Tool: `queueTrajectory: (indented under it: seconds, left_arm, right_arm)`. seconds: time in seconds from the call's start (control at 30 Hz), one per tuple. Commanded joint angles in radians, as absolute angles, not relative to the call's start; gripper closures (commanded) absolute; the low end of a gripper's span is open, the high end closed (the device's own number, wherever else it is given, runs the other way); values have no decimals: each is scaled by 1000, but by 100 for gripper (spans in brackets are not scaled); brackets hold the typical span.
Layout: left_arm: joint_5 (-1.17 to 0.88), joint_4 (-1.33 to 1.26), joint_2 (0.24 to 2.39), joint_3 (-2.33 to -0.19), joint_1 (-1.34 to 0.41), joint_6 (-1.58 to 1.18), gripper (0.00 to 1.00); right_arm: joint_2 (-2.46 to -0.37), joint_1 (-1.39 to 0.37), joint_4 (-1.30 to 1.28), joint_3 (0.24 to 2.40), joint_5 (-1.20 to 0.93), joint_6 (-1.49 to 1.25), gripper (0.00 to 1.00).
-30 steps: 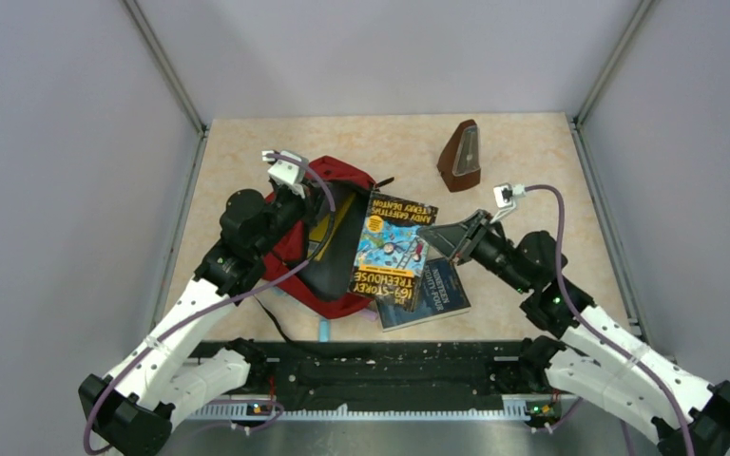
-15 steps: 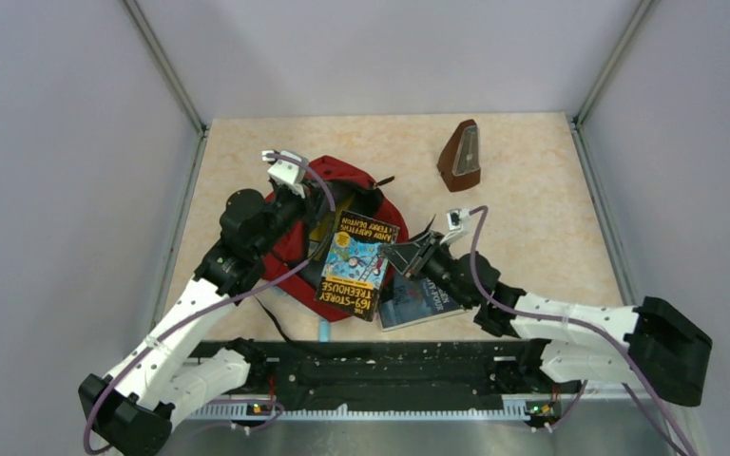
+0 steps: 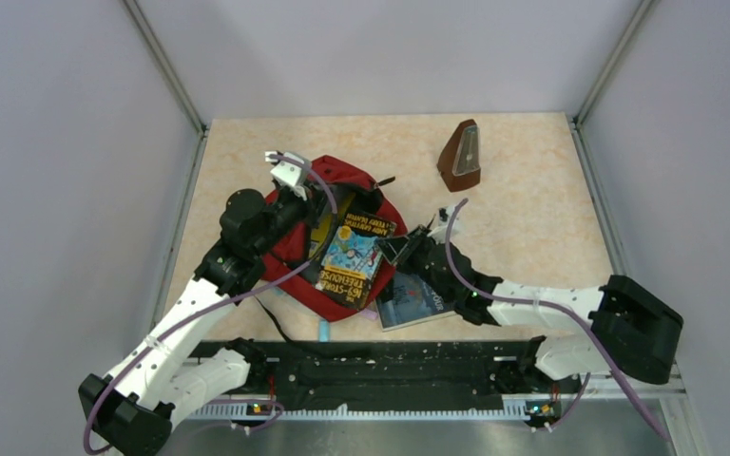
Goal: Pack the student bag
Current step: Place the book in the student bag.
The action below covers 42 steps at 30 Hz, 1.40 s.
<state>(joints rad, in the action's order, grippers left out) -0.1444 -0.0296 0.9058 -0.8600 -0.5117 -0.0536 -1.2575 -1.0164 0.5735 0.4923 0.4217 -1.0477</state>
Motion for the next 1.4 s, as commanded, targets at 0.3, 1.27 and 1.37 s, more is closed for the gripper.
queueTrajectory:
  seconds: [0.3,1.27,1.37]
  left_arm:
    - [-234,-131,869,-852,-521,-41,100]
    - [-233,-138,882,-844,-527,-43,100]
    - [-235,-137,885,-848,-527,-43,100]
  right_arm:
    - [-1493,-887,825,835,323,-1160,100]
    - [-2055,-1005,745,1160,561,-1056,67]
    - [-2016,-1006,775,1122,558,-1011,36]
